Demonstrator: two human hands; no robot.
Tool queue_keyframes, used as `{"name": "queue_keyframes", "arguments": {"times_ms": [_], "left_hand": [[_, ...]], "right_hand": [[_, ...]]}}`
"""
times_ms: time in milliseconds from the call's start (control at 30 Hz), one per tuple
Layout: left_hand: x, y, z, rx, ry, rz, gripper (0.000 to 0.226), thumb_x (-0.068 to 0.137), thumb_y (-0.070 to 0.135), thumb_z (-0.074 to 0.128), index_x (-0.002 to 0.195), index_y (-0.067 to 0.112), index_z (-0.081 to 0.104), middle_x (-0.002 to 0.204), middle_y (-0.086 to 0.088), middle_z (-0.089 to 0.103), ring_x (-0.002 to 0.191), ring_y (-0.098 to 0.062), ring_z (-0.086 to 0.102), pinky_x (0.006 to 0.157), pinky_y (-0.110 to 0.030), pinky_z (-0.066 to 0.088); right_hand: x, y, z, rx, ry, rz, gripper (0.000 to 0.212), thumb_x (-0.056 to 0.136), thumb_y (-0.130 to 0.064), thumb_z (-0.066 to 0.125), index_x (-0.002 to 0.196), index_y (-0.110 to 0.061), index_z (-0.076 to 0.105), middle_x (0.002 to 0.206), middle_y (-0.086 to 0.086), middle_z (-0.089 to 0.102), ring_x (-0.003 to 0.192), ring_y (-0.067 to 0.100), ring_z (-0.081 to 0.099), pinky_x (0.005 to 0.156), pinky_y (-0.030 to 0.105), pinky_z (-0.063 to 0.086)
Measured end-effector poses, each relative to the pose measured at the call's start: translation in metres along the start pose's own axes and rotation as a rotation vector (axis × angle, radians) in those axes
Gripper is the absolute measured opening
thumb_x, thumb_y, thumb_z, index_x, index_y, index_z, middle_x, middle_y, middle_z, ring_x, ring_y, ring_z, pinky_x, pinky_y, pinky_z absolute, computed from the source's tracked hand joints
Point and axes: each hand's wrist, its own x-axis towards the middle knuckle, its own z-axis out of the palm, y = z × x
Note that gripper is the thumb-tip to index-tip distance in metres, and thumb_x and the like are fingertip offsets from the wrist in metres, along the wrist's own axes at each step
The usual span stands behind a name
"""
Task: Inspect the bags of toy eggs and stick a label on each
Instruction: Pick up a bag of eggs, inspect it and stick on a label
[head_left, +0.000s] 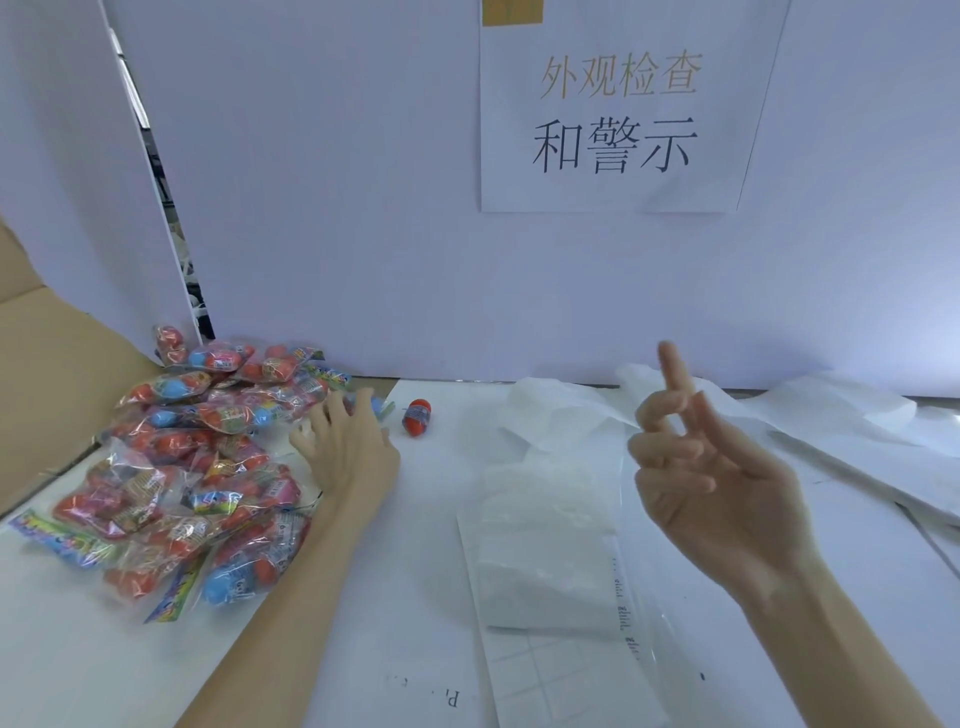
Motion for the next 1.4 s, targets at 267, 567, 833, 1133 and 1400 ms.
{"name": "queue_keyframes", "arguments": {"times_ms": [267, 567, 833, 1133, 1400], "left_hand": [[0.004, 0.008, -0.010, -0.624, 0.242, 0.051, 0.029, 0.109, 0.007, 0.042, 0.135, 0.004, 0.054, 0.123, -0.016, 0.062, 0.112, -0.035, 0.054, 0.085, -0.037, 0.038], [-0.018, 0.058, -0.035, -1.781, -0.080, -0.036, 0.026, 0.112, 0.021, 0.045, 0.132, 0.023, 0.063, 0.120, -0.001, 0.073, 0.099, -0.015, 0.073, 0.074, -0.026, 0.059], [-0.063, 0.092, -0.019, -1.499, -0.490, 0.228, 0.026, 0.097, 0.029, 0.070, 0.122, 0.021, 0.063, 0.107, -0.005, 0.078, 0.093, -0.019, 0.076, 0.079, -0.031, 0.061], [-0.075, 0.097, -0.010, -1.441, -0.571, 0.225, 0.014, 0.104, 0.025, 0.065, 0.103, 0.014, 0.056, 0.100, -0.008, 0.079, 0.093, -0.023, 0.077, 0.080, -0.025, 0.058], [-0.077, 0.098, -0.007, -1.407, -0.601, 0.202, 0.028, 0.098, 0.035, 0.070, 0.101, 0.011, 0.056, 0.097, -0.008, 0.080, 0.083, -0.020, 0.076, 0.076, -0.021, 0.055]], "right_hand": [[0.010, 0.019, -0.006, -0.258, -0.021, 0.165, 0.051, 0.097, -0.031, 0.068, 0.144, -0.011, 0.061, 0.124, 0.011, 0.070, 0.107, 0.026, 0.070, 0.091, 0.035, 0.057], [0.018, 0.044, -0.017, -0.540, 0.261, 0.169, 0.061, 0.088, -0.041, 0.071, 0.143, -0.018, 0.059, 0.136, 0.016, 0.069, 0.126, 0.033, 0.066, 0.103, 0.048, 0.056], [0.020, 0.036, -0.017, -0.827, 0.383, -0.108, 0.040, 0.101, -0.045, 0.061, 0.128, -0.017, 0.071, 0.120, 0.006, 0.076, 0.111, 0.023, 0.073, 0.093, 0.039, 0.060], [0.020, 0.038, -0.020, -0.938, 0.607, -0.219, 0.017, 0.103, -0.011, 0.063, 0.115, -0.014, 0.074, 0.102, 0.010, 0.080, 0.079, 0.020, 0.074, 0.080, 0.031, 0.062], [0.020, 0.034, -0.023, -0.883, 0.644, -0.162, 0.019, 0.106, -0.021, 0.059, 0.108, -0.012, 0.076, 0.087, 0.003, 0.076, 0.071, 0.019, 0.070, 0.068, 0.029, 0.058]]}}
